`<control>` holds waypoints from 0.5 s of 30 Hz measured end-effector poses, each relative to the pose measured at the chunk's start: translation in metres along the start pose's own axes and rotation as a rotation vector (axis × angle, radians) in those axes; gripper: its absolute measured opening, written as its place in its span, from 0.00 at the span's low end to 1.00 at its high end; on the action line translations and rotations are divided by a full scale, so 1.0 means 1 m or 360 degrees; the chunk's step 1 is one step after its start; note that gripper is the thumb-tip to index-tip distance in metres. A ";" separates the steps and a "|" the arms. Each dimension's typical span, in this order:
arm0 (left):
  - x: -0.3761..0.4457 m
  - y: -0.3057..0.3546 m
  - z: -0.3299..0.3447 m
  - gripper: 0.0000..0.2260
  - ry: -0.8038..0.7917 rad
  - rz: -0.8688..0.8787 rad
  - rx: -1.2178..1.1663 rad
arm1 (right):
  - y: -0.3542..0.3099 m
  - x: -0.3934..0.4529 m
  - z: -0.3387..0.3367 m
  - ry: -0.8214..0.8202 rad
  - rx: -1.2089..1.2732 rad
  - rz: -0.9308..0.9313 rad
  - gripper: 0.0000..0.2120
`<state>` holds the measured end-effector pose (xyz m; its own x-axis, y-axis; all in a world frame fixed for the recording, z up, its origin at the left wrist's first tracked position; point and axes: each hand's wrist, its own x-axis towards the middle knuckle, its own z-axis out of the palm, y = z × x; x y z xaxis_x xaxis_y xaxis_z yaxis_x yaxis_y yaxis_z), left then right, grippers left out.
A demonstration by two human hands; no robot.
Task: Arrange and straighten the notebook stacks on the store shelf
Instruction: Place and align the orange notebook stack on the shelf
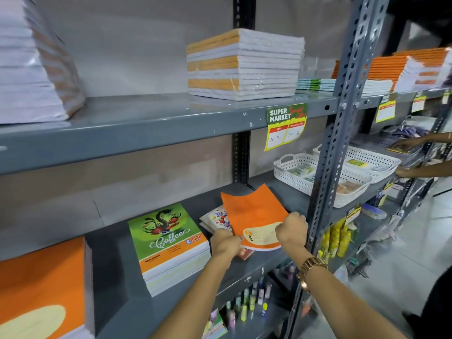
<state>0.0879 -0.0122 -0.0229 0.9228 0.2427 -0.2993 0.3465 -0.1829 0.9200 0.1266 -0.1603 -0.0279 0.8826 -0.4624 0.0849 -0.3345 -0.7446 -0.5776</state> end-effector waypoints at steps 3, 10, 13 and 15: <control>-0.007 0.001 -0.020 0.14 0.0033 0.0095 0.0045 | -0.013 -0.012 -0.002 0.0061 0.0073 -0.0055 0.15; -0.036 0.000 -0.096 0.14 0.0228 0.0215 0.0077 | -0.066 -0.068 0.002 0.0128 0.0368 -0.0175 0.15; -0.050 -0.013 -0.138 0.15 0.0346 0.0260 0.0117 | -0.094 -0.100 0.012 0.0059 0.0464 -0.0280 0.14; -0.059 -0.024 -0.167 0.15 0.0478 0.0281 0.0150 | -0.114 -0.123 0.022 -0.0018 0.0534 -0.0345 0.14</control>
<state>-0.0035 0.1372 0.0150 0.8839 0.4661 -0.0374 0.2133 -0.3307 0.9193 0.0634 -0.0080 0.0095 0.9250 -0.3053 0.2261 -0.0154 -0.6249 -0.7805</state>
